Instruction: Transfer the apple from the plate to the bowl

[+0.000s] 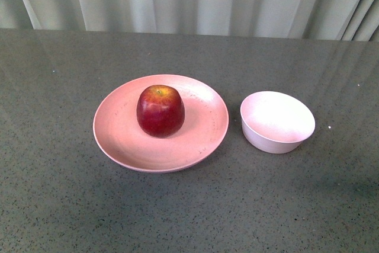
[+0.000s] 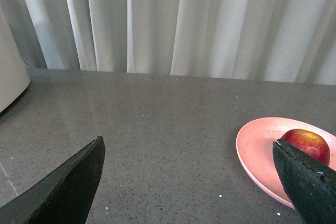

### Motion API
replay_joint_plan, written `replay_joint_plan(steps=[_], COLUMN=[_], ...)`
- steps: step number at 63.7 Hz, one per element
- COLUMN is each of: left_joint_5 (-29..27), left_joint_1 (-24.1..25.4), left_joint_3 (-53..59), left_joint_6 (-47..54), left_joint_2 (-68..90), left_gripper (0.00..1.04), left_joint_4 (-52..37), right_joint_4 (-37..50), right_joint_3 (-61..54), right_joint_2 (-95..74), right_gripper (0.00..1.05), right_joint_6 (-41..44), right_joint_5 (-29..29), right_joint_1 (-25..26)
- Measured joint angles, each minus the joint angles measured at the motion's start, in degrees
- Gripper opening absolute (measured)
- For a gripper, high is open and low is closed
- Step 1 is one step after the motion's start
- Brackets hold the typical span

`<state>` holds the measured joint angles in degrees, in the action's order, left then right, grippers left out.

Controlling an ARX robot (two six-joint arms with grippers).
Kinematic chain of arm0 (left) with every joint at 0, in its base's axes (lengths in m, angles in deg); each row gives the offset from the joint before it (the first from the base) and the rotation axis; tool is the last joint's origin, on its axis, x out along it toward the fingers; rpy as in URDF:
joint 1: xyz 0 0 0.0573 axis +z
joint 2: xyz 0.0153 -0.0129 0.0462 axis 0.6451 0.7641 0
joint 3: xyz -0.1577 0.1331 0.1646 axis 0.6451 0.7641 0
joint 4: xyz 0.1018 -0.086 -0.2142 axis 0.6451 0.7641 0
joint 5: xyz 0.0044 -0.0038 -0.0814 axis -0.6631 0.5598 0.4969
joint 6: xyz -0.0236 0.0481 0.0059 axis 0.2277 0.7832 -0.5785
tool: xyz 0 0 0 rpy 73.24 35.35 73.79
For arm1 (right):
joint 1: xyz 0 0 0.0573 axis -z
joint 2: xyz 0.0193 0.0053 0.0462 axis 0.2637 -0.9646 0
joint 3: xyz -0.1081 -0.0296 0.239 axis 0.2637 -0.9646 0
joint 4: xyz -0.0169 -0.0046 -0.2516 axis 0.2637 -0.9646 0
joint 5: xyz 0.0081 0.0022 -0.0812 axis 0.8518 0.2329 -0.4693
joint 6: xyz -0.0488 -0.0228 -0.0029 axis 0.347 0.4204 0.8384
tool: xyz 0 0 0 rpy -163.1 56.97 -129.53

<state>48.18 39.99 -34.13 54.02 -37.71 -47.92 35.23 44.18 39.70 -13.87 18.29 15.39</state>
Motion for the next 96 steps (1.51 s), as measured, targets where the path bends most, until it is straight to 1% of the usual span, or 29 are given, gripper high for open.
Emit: replay_joint_plan(steps=[24,45,51,53,73,79,81,82,84,86,88,90,91,96], left_joint_5=[0.0,0.0,0.0,0.0,0.0,0.0,0.1,0.3,0.3,0.3,0.2,-0.2,-0.2,-1.5], left_joint_1=[0.0,0.0,0.0,0.0,0.0,0.0,0.0,0.0,-0.1,-0.2,-0.5,-1.2,-1.4,-3.5], left_joint_3=[0.0,0.0,0.0,0.0,0.0,0.0,-0.8,-1.9,-3.8,-5.4,-6.6,-8.1,-8.5,-11.9], left_joint_6=[0.0,0.0,0.0,0.0,0.0,0.0,-1.9,-3.1,-6.5,-9.1,-10.7,-12.1,-12.2,-12.7], left_joint_2=[0.0,0.0,0.0,0.0,0.0,0.0,1.0,2.3,5.6,9.8,13.8,18.9,20.1,30.6], left_gripper=[0.96,0.96,0.96,0.96,0.96,0.96,0.96,0.96,0.96,0.96,0.96,0.96,0.96,0.96], left_joint_4=[0.0,0.0,0.0,0.0,0.0,0.0,2.4,5.6,9.1,9.8,8.6,5.2,4.2,-4.9], right_joint_4=[-9.7,-14.8,-23.5,-24.4,-24.9,-24.9,-24.9,-24.9,-24.9,-24.9,-24.9,-24.9,-24.9,-24.9], right_joint_3=[0.0,0.0,0.0,0.0,0.0,0.0,0.0,0.0,0.0,0.0,0.0,0.0,0.0,0.0], right_joint_2=[9.9,15.0,21.8,23.4,24.8,24.8,24.8,24.8,24.8,24.8,24.9,24.9,24.9,24.9], right_gripper=[0.02,0.02,0.02,0.02,0.02,0.18,0.23,0.27,0.32,0.37,0.43,0.50,0.51,0.65], right_joint_6=[0.0,0.0,0.0,0.0,0.0,0.0,0.0,0.0,0.0,0.0,0.0,0.0,0.0,0.0], right_joint_5=[0.0,0.0,-0.1,0.0,0.0,0.0,0.0,0.0,0.0,0.0,0.0,0.0,0.0,0.0], right_joint_1=[0.0,0.0,0.0,0.0,0.0,0.0,0.0,0.0,0.0,0.0,0.0,0.0,0.0,0.0])
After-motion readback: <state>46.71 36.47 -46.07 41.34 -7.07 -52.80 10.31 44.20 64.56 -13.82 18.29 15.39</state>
